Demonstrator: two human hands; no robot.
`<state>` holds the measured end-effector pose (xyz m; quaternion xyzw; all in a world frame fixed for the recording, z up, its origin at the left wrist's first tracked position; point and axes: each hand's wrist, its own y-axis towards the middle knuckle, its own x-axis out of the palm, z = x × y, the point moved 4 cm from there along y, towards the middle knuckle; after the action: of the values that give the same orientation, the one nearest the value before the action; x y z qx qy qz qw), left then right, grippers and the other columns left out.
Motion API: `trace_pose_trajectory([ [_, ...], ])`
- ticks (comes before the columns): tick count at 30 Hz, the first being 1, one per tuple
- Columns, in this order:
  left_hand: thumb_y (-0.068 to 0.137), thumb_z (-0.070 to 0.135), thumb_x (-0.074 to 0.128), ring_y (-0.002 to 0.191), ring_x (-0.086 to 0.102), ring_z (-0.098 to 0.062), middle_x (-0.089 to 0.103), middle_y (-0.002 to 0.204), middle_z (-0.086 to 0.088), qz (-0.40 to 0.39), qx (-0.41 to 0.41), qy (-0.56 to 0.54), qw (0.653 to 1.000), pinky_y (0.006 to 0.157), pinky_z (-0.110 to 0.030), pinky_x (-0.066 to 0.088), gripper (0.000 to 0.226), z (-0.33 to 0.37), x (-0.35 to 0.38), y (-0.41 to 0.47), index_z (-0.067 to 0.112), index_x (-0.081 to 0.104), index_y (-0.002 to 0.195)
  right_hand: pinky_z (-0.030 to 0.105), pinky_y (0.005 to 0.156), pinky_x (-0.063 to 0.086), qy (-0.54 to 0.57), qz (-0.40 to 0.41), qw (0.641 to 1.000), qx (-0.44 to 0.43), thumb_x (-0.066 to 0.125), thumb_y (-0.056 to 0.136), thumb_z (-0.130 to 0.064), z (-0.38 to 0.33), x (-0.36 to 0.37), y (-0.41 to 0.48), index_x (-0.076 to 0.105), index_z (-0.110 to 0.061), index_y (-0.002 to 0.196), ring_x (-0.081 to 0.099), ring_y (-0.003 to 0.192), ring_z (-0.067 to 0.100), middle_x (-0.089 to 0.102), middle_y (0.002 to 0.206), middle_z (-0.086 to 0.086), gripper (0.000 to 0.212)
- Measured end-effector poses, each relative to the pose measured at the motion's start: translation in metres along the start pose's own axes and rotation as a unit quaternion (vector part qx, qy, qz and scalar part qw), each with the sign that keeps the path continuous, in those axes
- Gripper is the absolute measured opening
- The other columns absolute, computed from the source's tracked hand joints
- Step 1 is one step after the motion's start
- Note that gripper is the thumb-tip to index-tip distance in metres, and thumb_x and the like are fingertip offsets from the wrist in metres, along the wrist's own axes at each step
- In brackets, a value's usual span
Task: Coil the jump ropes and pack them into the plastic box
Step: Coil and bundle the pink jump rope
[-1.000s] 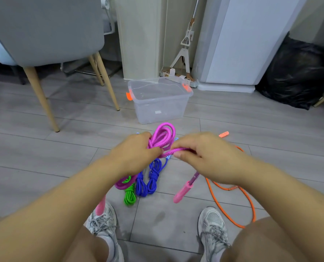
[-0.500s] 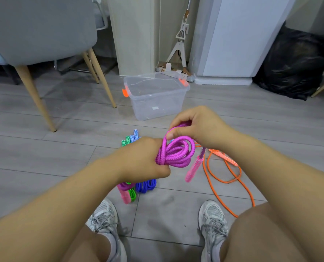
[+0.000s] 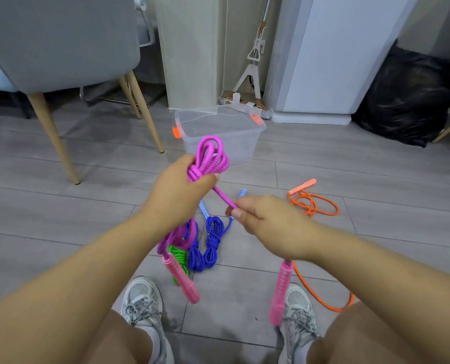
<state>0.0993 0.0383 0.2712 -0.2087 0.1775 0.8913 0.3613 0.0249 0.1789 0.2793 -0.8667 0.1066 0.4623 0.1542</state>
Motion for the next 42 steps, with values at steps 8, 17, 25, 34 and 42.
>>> trace_pose_trajectory([
  [8, 0.085, 0.041, 0.062, 0.063, 0.049, -0.017, 0.052, 0.069, 0.0, -0.087, -0.026, 0.125, 0.988, 0.056, -0.032, 0.037, 0.025, -0.007, 0.005, 0.0, 0.017, 0.054, 0.088, 0.022, 0.054, 0.029, -0.048, -0.013, 0.998, -0.027, 0.037, 0.1, -0.031, -0.003, -0.004, -0.01, 0.055, -0.009, 0.089, 0.038, 0.058, 0.012, 0.04, 0.062, -0.002, 0.03],
  [17, 0.055, 0.056, 0.053, 0.064, 0.047, -0.019, 0.051, 0.07, 0.001, -0.292, -0.023, 0.129, 0.947, 0.062, -0.037, 0.04, 0.05, -0.005, 0.016, -0.014, 0.014, 0.052, 0.084, 0.025, 0.074, 0.04, -0.057, 0.123, 0.978, -0.16, 0.045, 0.086, -0.035, -0.004, -0.027, 0.003, 0.069, -0.014, 0.097, 0.051, 0.079, 0.011, 0.063, 0.085, -0.001, 0.033],
  [25, 0.077, 0.026, 0.07, 0.048, 0.044, -0.004, 0.046, 0.053, 0.006, -0.306, 0.095, 0.168, 0.932, 0.047, -0.013, 0.033, 0.025, 0.017, 0.03, -0.029, 0.019, 0.05, 0.064, 0.028, 0.065, 0.044, 0.115, 0.119, 0.98, -0.107, 0.072, 0.078, -0.024, 0.007, -0.043, 0.022, 0.068, -0.021, 0.072, 0.054, 0.066, 0.013, 0.063, 0.074, 0.008, 0.007],
  [34, 0.071, 0.021, 0.069, 0.041, 0.038, -0.006, 0.047, 0.047, 0.011, -0.233, 0.04, -0.139, 0.962, 0.044, -0.017, 0.034, 0.022, 0.019, 0.022, -0.029, 0.013, 0.059, 0.088, 0.02, 0.051, 0.038, 0.26, 0.021, 0.965, -0.034, 0.043, 0.095, -0.001, 0.02, -0.024, 0.021, 0.059, -0.02, 0.071, 0.044, 0.053, 0.01, 0.058, 0.056, 0.0, 0.035],
  [42, 0.084, 0.026, 0.067, 0.039, 0.04, -0.004, 0.05, 0.049, 0.014, -0.057, 0.014, -0.103, 0.993, 0.047, -0.025, 0.033, 0.014, 0.002, 0.015, -0.005, 0.03, 0.059, 0.094, 0.013, 0.053, 0.033, 0.091, 0.009, 0.996, 0.003, 0.038, 0.1, -0.026, 0.01, -0.01, 0.011, 0.063, -0.011, 0.102, 0.042, 0.054, 0.003, 0.045, 0.061, -0.009, 0.029],
])
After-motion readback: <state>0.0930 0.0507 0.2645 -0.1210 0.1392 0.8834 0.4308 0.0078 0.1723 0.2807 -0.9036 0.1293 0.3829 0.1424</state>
